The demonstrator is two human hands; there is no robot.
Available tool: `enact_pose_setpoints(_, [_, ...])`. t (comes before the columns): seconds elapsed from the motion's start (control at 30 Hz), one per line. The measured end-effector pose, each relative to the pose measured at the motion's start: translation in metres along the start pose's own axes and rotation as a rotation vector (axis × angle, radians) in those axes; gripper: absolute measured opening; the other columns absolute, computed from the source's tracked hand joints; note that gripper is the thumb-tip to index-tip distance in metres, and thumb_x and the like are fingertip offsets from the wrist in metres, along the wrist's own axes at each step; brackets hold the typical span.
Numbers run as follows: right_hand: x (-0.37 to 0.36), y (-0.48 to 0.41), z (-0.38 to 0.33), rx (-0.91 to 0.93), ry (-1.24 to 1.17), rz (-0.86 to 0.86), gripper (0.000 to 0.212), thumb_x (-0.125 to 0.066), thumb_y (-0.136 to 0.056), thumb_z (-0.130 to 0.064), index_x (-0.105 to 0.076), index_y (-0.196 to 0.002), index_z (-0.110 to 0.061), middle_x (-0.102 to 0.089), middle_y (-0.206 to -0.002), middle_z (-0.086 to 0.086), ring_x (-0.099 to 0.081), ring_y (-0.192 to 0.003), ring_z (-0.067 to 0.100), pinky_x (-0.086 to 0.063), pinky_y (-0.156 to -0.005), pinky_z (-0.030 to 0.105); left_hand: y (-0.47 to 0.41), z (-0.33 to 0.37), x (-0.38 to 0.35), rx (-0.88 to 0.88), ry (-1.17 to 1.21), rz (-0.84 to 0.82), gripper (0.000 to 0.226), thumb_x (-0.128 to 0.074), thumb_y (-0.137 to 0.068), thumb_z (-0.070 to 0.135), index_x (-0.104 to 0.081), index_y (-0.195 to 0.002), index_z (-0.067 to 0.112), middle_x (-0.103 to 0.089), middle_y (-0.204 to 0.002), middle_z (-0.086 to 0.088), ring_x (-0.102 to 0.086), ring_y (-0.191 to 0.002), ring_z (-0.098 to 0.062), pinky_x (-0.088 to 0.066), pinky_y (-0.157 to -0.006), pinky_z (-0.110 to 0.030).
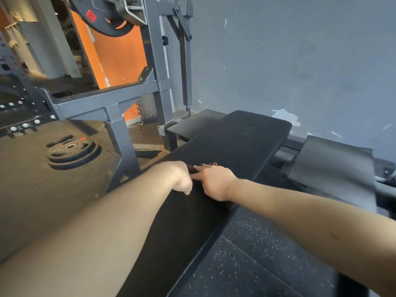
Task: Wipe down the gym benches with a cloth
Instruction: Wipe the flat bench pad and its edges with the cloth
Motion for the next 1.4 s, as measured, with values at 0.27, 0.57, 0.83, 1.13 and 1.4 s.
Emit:
enact_pose_setpoints(0.27, [0.032, 0.001, 0.057, -0.377, -0.013, 0.056, 0.054, -0.045, -0.096, -0.01, -0.051, -0.145, -0.03, -0.05, -0.147, 0.008, -0.049, -0.132, 0.035, -0.041, -0.106, 0.044, 0.015, 0.02, -0.027, -0.027, 0.003, -0.11, 0.081, -0.071, -0.084, 0.065, -0.051, -0.139, 0.01, -0.061, -0.124, -0.01, -0.063, -0.11, -0.029, -0.052, -0.102, -0.043])
enact_pose_setpoints(0.57, [0.008, 0.052, -0.013, -0.286, 0.076, 0.098, 0.046, -0.048, -0.095, -0.02, -0.055, -0.14, -0.028, -0.052, -0.141, 0.002, -0.05, -0.128, 0.031, -0.04, -0.106, 0.046, 0.019, 0.025, -0.024, -0.075, -0.049, -0.085, 0.077, -0.07, -0.085, 0.064, -0.052, -0.139, 0.013, -0.058, -0.116, -0.004, -0.061, -0.11, -0.026, -0.049, -0.098, -0.035])
enact_pose_setpoints(0.83, [0.042, 0.05, 0.084, -0.584, -0.089, 0.18, 0.041, -0.048, -0.093, -0.011, -0.062, -0.127, -0.03, -0.064, -0.119, 0.009, -0.061, -0.112, 0.036, -0.048, -0.1, 0.042, 0.017, 0.018, -0.03, -0.059, -0.049, -0.093, 0.076, -0.065, -0.086, 0.069, -0.057, -0.134, 0.011, -0.062, -0.127, -0.007, -0.062, -0.115, -0.03, -0.05, -0.105, -0.043])
enact_pose_setpoints(1.13, [0.003, 0.08, 0.003, -0.41, 0.044, 0.208, 0.034, -0.048, -0.089, -0.014, -0.056, -0.12, -0.026, -0.06, -0.121, 0.003, -0.054, -0.119, 0.031, -0.04, -0.1, 0.041, 0.019, 0.023, -0.026, -0.053, -0.122, -0.08, 0.077, -0.064, -0.085, 0.072, -0.058, -0.132, 0.011, -0.062, -0.12, -0.006, -0.062, -0.111, -0.029, -0.049, -0.103, -0.041])
enact_pose_setpoints(1.4, [0.023, 0.076, 0.104, -0.608, -0.156, 0.267, 0.055, -0.047, -0.08, -0.011, -0.069, -0.123, -0.037, -0.064, -0.135, -0.002, -0.059, -0.119, 0.032, -0.053, -0.097, 0.04, 0.021, 0.02, -0.03, -0.044, -0.097, -0.078, 0.094, -0.064, -0.086, 0.07, -0.036, -0.154, 0.011, -0.049, -0.151, -0.008, -0.054, -0.13, -0.032, -0.047, -0.105, -0.04])
Point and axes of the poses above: each hand's wrist, its own y-axis away from the middle knuckle, its own x-axis out of the back of the hand, z = x × y, the point moved 6 cm from there along -y, towards the middle knuckle
